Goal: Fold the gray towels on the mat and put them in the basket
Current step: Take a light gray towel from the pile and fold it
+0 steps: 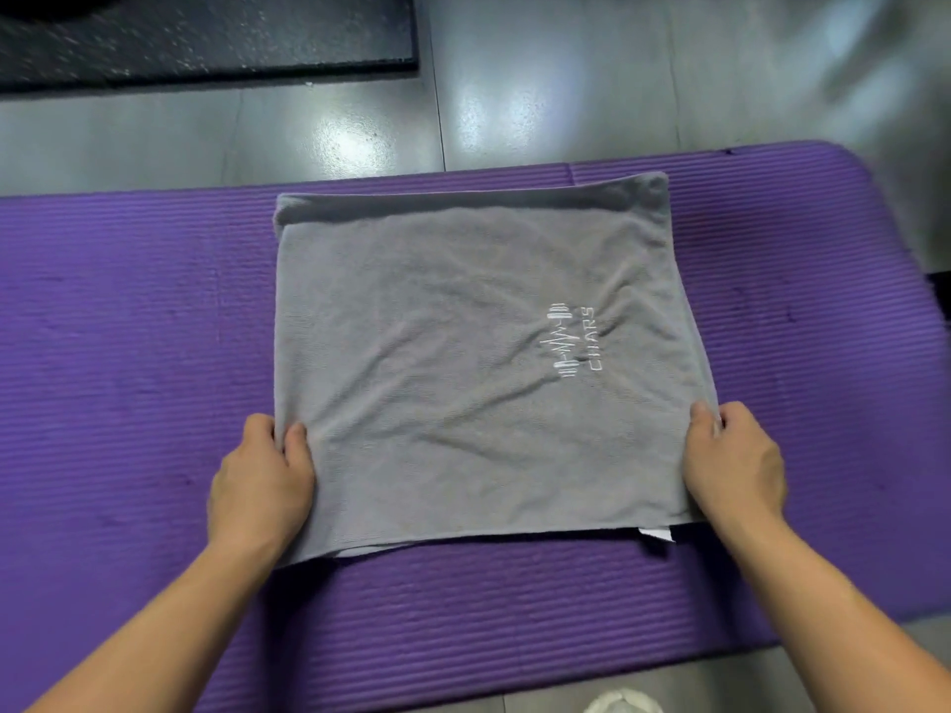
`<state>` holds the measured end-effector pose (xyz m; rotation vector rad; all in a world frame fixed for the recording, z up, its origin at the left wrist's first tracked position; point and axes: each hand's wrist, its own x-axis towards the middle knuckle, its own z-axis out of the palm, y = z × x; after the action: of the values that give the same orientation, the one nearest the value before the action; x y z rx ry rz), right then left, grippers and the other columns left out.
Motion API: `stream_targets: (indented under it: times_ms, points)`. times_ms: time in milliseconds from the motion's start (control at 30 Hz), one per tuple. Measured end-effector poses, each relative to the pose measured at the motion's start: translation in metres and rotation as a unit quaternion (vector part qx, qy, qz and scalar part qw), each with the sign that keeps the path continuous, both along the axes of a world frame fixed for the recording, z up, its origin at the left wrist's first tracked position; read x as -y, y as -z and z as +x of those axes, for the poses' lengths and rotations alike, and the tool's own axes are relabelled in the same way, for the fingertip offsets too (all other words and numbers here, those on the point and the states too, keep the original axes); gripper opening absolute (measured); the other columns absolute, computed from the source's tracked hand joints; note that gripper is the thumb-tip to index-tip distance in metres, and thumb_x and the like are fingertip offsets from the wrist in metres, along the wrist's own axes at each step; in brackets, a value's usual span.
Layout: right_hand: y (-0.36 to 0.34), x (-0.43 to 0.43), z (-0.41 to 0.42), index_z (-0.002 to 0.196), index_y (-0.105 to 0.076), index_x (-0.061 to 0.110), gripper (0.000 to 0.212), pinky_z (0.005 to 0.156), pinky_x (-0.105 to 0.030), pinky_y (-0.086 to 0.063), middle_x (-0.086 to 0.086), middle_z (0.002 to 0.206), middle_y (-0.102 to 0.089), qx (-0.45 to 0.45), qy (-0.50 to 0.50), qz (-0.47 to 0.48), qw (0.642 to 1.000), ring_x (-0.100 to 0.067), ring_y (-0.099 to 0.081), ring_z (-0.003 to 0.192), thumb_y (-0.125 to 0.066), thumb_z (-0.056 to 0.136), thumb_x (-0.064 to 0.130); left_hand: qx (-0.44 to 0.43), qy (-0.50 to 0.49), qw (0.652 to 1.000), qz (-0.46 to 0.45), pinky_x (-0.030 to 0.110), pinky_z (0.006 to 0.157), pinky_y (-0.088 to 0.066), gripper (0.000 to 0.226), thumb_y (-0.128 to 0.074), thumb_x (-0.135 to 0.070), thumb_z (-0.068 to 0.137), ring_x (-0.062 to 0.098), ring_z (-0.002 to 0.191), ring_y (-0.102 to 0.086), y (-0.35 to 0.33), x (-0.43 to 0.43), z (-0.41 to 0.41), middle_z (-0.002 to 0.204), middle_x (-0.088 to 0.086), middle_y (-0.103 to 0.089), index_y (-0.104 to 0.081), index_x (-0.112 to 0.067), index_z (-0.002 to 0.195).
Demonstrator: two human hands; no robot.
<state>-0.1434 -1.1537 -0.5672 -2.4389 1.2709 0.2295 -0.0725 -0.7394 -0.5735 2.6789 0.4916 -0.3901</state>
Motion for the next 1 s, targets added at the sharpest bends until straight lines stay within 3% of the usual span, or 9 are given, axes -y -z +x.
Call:
stream_targets:
  times_ms: [167, 333, 467, 533, 600, 667, 767, 900, 1000]
  points:
    - [-0.002, 0.002, -0.010, 0.098, -0.044, 0.011, 0.039, 0.079, -0.050, -0.045, -0.025, 0.098, -0.065, -0.057, -0.071, -0.061, 0.994, -0.045, -0.061, 0.093, -0.030, 0.106, 0.046, -0.007, 0.012, 1.000, 0.005, 0.047, 0.071, -0.041, 0.030, -0.044, -0.043, 0.103, 0.050, 0.087, -0.060, -0.004, -0.004, -0.006, 0.094, 0.030, -0.063, -0.039, -0.014, 0.096]
    - [-0.003, -0.001, -0.014, 0.103, -0.041, 0.009, 0.037, 0.074, -0.047, -0.040, -0.024, 0.104, -0.064, -0.083, -0.090, -0.076, 0.990, -0.045, -0.062, 0.096, -0.028, 0.106, 0.043, -0.019, 0.022, 1.000, 0.000, 0.045, 0.073, -0.041, 0.032, -0.045, -0.050, 0.100, 0.044, 0.086, -0.060, -0.010, -0.007, -0.019, 0.088, 0.016, -0.061, -0.038, -0.020, 0.098]
    - [-0.005, -0.006, -0.010, 0.113, -0.049, 0.003, 0.031, 0.082, -0.054, -0.045, -0.028, 0.113, -0.056, -0.031, -0.090, -0.124, 0.988, -0.047, -0.054, 0.105, -0.054, 0.097, 0.029, -0.033, -0.003, 0.999, -0.012, 0.044, 0.071, -0.043, 0.032, -0.046, -0.048, 0.101, 0.034, 0.075, -0.050, -0.009, -0.008, -0.027, 0.084, 0.015, -0.062, -0.041, -0.017, 0.093]
    - [-0.008, -0.017, 0.006, 0.117, -0.056, 0.001, 0.036, 0.088, -0.056, -0.044, -0.028, 0.113, -0.053, 0.029, -0.149, -0.153, 0.976, -0.048, -0.050, 0.106, -0.063, 0.087, 0.021, -0.033, -0.028, 0.998, -0.037, 0.043, 0.071, -0.042, 0.034, -0.048, -0.050, 0.099, 0.033, 0.076, -0.051, -0.012, -0.004, -0.028, 0.081, 0.007, -0.061, -0.044, -0.017, 0.093]
    - [-0.010, -0.044, 0.034, 0.109, -0.062, 0.005, 0.030, 0.082, -0.051, -0.046, -0.022, 0.105, -0.056, 0.086, -0.291, -0.104, 0.947, -0.044, -0.054, 0.099, -0.055, 0.088, 0.024, -0.038, -0.053, 0.996, -0.056, 0.042, 0.071, -0.041, 0.034, -0.052, -0.051, 0.098, 0.033, 0.079, -0.054, -0.014, -0.004, -0.030, 0.078, 0.000, -0.059, -0.049, -0.018, 0.092]
    - [-0.012, -0.082, 0.073, 0.104, -0.066, 0.009, 0.031, 0.082, -0.046, -0.049, -0.015, 0.102, -0.061, 0.099, -0.425, 0.003, 0.900, -0.039, -0.059, 0.097, -0.046, 0.091, 0.030, -0.043, -0.060, 0.995, -0.065, 0.040, 0.071, -0.041, 0.033, -0.054, -0.051, 0.097, 0.031, 0.082, -0.058, -0.015, -0.007, -0.032, 0.075, -0.006, -0.059, -0.054, -0.019, 0.089]
    - [-0.017, -0.149, 0.145, 0.117, -0.067, 0.014, 0.026, 0.093, -0.038, -0.045, -0.009, 0.116, -0.064, 0.070, -0.532, 0.119, 0.835, -0.030, -0.061, 0.106, -0.057, 0.097, 0.026, -0.053, -0.077, 0.992, -0.087, 0.038, 0.068, -0.043, 0.034, -0.058, -0.052, 0.095, 0.026, 0.080, -0.062, -0.015, -0.012, -0.033, 0.074, -0.008, -0.064, -0.060, -0.021, 0.081]
    - [-0.022, -0.223, 0.238, 0.129, -0.063, 0.016, 0.033, 0.098, -0.030, -0.041, -0.009, 0.132, -0.058, 0.095, -0.523, 0.163, 0.831, -0.025, -0.059, 0.116, -0.059, 0.098, 0.029, -0.071, -0.116, 0.976, -0.168, 0.033, 0.061, -0.046, 0.029, -0.068, -0.049, 0.091, 0.011, 0.066, -0.064, -0.015, -0.022, -0.038, 0.066, -0.007, -0.068, -0.067, -0.022, 0.080]
    - [-0.018, -0.260, 0.287, 0.131, -0.060, 0.018, 0.042, 0.105, -0.042, -0.043, -0.010, 0.135, -0.052, 0.119, -0.495, 0.131, 0.851, -0.029, -0.050, 0.126, -0.059, 0.097, 0.043, -0.085, -0.184, 0.937, -0.286, 0.030, 0.064, -0.050, 0.019, -0.074, -0.032, 0.091, 0.011, 0.067, -0.068, -0.018, -0.028, -0.052, 0.075, 0.002, -0.075, -0.070, -0.015, 0.086]
